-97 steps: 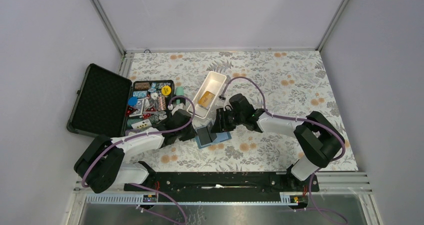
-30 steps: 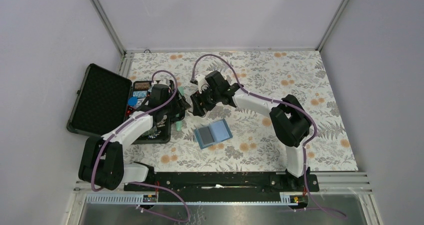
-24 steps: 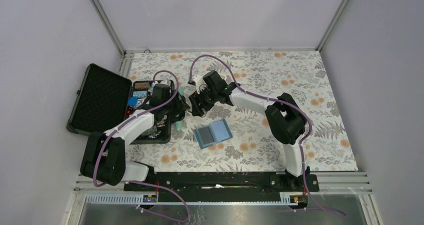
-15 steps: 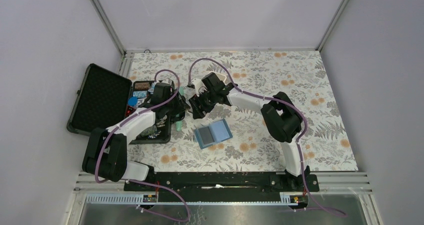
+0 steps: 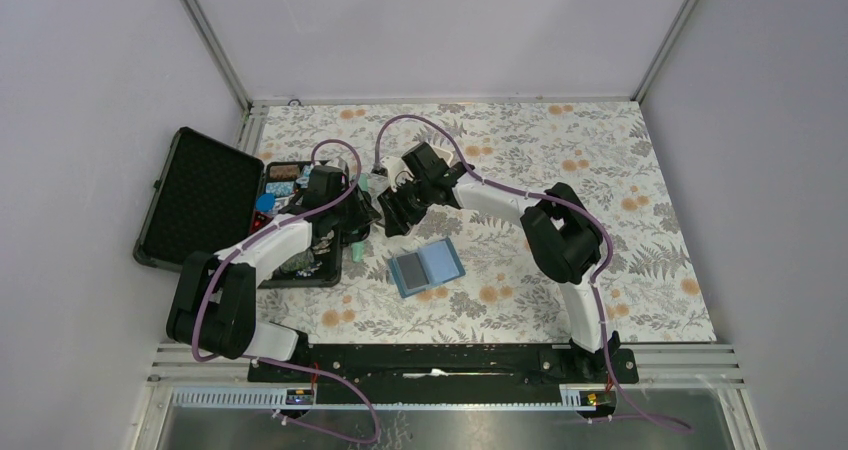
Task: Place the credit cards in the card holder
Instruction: Pick up the credit card from the storage box, then insert the credit card into the card holder.
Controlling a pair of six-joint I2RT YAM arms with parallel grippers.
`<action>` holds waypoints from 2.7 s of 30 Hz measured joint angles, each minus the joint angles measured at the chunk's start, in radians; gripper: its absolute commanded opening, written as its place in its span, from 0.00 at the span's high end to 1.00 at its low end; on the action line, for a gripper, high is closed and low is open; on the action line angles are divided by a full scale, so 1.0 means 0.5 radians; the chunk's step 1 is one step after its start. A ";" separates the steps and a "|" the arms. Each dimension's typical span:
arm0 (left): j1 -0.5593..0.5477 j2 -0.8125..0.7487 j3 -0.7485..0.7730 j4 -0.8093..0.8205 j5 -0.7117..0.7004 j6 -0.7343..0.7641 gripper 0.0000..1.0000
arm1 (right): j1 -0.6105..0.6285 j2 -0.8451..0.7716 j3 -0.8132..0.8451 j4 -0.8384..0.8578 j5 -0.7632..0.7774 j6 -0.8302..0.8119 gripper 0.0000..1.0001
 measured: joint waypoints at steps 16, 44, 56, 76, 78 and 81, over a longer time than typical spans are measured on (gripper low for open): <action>0.007 -0.001 0.000 -0.008 -0.002 0.002 0.72 | -0.009 -0.001 0.015 -0.004 0.018 0.001 0.74; -0.024 -0.429 -0.003 -0.137 -0.042 0.019 0.59 | 0.032 -0.536 -0.343 0.233 0.552 0.083 1.00; -0.565 -1.017 -0.477 -0.239 -0.246 -0.275 0.36 | 0.043 -1.665 -1.352 0.703 0.797 0.855 1.00; -0.829 -0.652 -0.671 0.000 -0.451 -0.575 0.40 | 0.043 -1.617 -2.161 1.412 0.803 1.624 1.00; -0.829 -0.622 -0.674 0.040 -0.452 -0.582 0.40 | 0.043 -1.566 -2.163 1.466 0.803 1.633 1.00; -0.829 -0.576 -0.682 0.089 -0.453 -0.588 0.43 | 0.043 -1.492 -2.171 1.529 0.800 1.648 1.00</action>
